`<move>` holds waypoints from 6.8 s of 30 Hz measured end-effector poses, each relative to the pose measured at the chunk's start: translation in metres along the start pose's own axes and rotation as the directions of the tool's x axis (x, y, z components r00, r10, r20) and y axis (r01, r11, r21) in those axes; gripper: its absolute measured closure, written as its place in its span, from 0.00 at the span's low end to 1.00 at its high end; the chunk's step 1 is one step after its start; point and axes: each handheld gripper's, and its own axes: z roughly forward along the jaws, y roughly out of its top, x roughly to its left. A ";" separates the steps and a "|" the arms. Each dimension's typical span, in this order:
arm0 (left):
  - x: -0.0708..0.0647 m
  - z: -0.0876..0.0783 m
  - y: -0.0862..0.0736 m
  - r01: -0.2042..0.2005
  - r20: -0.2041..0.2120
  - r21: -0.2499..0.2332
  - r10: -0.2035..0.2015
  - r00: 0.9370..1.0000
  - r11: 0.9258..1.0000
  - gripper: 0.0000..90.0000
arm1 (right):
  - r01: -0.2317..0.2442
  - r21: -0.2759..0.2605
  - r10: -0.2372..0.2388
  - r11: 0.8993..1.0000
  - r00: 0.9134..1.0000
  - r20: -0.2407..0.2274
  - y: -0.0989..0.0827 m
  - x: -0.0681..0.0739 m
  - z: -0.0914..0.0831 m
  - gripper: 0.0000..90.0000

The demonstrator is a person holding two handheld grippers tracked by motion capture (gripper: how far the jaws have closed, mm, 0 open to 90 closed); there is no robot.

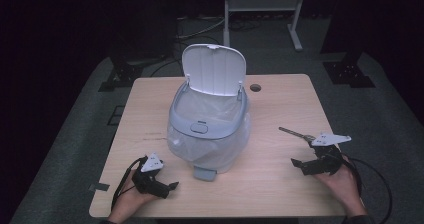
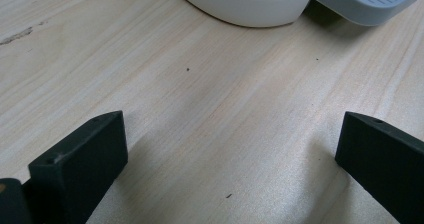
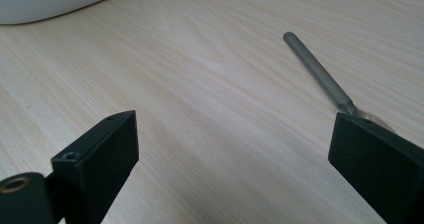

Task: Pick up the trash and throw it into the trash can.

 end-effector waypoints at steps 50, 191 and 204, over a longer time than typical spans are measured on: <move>0.000 0.000 0.000 -0.001 0.000 0.002 0.001 1.000 1.000 0.00 | -0.004 0.061 0.002 0.998 0.999 0.035 0.028 -0.066 0.057 0.44; 0.000 0.000 0.000 -0.001 0.000 0.000 0.001 1.000 1.000 0.00 | 0.094 -0.290 -0.173 0.952 0.950 -0.261 0.155 0.037 -0.073 0.88; 0.000 0.000 0.000 -0.001 0.000 0.000 0.001 1.000 1.000 0.00 | 0.126 -0.333 -0.229 0.934 0.929 -0.291 0.191 0.053 -0.076 0.88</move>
